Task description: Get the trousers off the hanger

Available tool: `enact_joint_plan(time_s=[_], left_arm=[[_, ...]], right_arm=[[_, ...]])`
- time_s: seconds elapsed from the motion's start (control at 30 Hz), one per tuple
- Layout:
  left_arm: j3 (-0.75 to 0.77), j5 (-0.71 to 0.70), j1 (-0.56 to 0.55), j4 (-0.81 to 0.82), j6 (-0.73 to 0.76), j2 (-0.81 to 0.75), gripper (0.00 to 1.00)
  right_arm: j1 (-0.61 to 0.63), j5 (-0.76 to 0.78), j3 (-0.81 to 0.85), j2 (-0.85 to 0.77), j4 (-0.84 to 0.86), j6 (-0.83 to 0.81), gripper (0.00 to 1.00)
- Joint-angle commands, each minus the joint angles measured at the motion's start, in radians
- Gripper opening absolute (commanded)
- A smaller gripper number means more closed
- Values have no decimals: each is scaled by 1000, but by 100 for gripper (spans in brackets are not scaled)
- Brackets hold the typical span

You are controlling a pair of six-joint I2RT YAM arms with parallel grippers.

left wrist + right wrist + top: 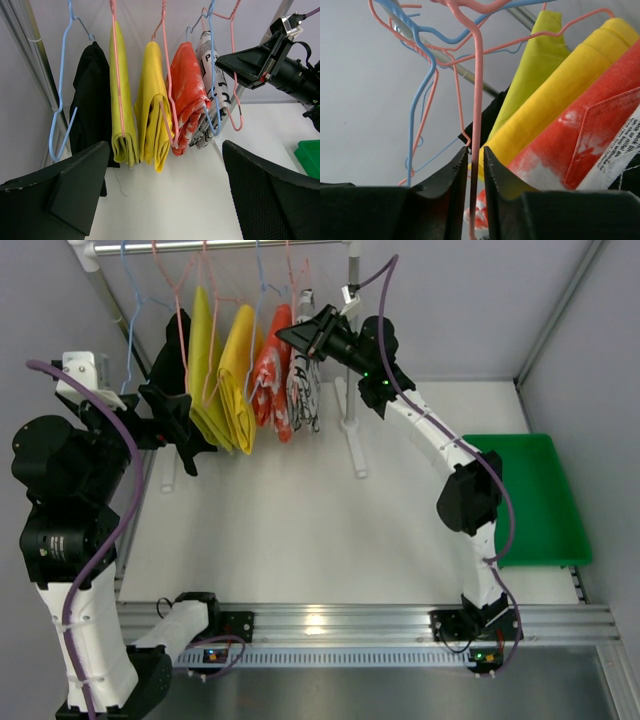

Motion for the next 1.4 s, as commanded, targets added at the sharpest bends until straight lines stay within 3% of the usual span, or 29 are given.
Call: enact_joint_plan(time_s=[0.0,0.07,0.17,0.97,1.37], left_arm=[[-13,2,4,25,-13,-9,99],[-16,2,4,27,-16,-10,99],[-24,3,4,25,-15,-15,99],[-76,-3,4,22,-2,-41,99],[-72,51,4,28,8,-49,99]], right_arm=[[22,-4,62,-17,102,65,16],[22,-5,62,-26,102,75,6],[22,-5,69,-36,102,86,0],[-12,-14,194,-79,171,60,0],[-9,-143,-29,-248,180,71,0]])
